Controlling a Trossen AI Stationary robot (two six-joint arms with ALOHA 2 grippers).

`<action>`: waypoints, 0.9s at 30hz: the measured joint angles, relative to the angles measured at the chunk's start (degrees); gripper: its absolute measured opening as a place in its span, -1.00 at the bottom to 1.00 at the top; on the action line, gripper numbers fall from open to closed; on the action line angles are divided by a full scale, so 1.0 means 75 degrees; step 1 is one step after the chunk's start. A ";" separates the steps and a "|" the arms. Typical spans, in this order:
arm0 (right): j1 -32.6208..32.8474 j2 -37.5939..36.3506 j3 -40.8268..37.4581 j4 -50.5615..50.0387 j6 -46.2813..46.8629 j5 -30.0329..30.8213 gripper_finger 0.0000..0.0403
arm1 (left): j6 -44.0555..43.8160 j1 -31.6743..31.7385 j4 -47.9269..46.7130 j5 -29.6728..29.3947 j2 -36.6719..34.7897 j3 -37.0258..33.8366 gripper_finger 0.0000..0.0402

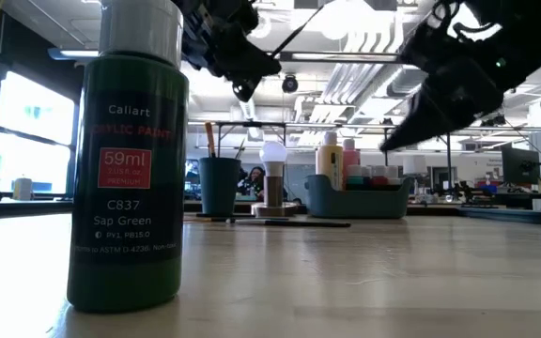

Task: Pick & Place Paint Supplies
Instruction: Put the silver paintbrush into the blue cup

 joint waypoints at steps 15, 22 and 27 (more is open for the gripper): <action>-0.1513 -0.0307 -0.1740 0.7355 -0.1942 -0.2375 -0.79 | 0.0402 0.0022 0.1802 -0.0057 0.0297 0.0000 -0.95; -0.1829 -0.0307 -0.1739 0.8623 -0.1770 -0.2394 -0.79 | 0.0367 -0.0216 0.3463 -0.0026 0.1162 -0.0006 -0.95; -0.1994 -0.0301 -0.1737 0.8578 -0.1356 -0.2393 -0.79 | 0.0121 -0.0334 0.4569 -0.0014 0.1517 0.0004 -0.95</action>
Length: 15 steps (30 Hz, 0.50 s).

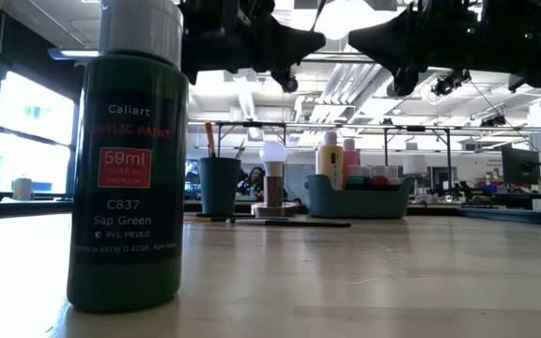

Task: Pick & Place Paint Supplies
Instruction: Put the silver paintbrush into the blue cup

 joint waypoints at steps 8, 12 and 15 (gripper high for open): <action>-0.0007 0.0000 0.0000 0.0020 -0.0017 -0.0362 -0.79 | -0.0098 -0.0154 0.0528 -0.0766 0.0057 -0.0001 -0.95; -0.0006 0.0000 0.0000 0.0023 -0.0054 -0.0384 -0.79 | -0.0089 -0.0308 0.0980 -0.1039 0.0238 0.0005 -0.95; -0.0005 0.0000 0.0000 0.0023 -0.0061 -0.0382 -0.79 | -0.0118 -0.0360 0.1172 -0.1054 0.0416 0.0022 -0.95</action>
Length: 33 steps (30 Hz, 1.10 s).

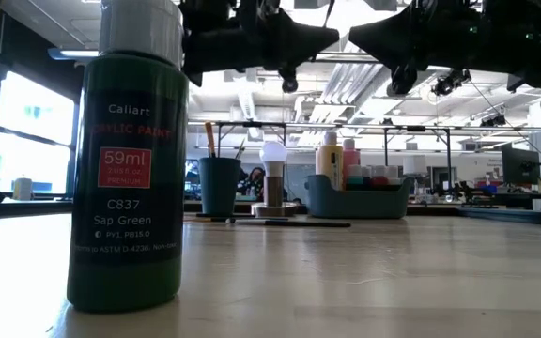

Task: Pick & Place Paint Supplies
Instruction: Put the silver paintbrush into the blue cup

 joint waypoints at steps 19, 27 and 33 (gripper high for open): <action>0.0002 0.0000 0.0003 -0.0067 -0.0149 -0.0184 -0.10 | -0.0224 -0.0028 0.0056 -0.0186 0.0175 0.0029 -0.95; 0.0002 0.0055 0.0003 -0.0076 -0.0149 -0.0166 -0.01 | -0.0410 -0.0135 0.0503 -0.0463 0.0464 0.0104 -0.95; 0.0002 0.0055 0.0003 -0.0077 -0.0149 -0.0157 -0.14 | -0.0463 -0.0135 0.0381 -0.0472 0.0487 0.0277 -0.95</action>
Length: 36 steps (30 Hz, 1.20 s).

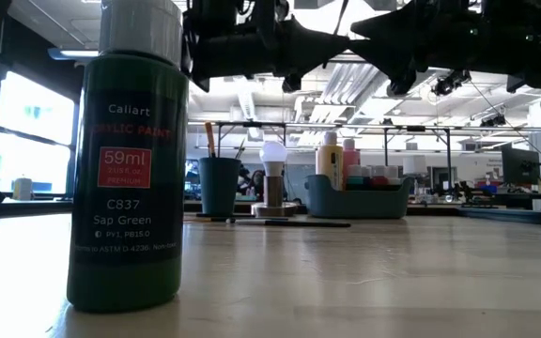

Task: Pick & Place Paint Supplies
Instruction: Put the silver paintbrush into the blue cup

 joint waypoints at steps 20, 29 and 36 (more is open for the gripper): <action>0.0000 0.0000 0.0017 0.0097 0.0000 -0.0023 -0.21 | -0.0090 -0.0157 -0.0122 0.0011 0.0653 0.0717 -0.95; 0.0000 0.0000 0.0017 0.0073 -0.0048 -0.0006 -0.21 | -0.0144 -0.0137 -0.0191 0.0010 0.0653 0.0716 -0.95; 0.0000 0.0000 0.0017 0.0138 -0.0052 -0.0020 -0.23 | -0.0143 -0.0137 -0.0289 -0.0053 0.0653 0.0714 -0.95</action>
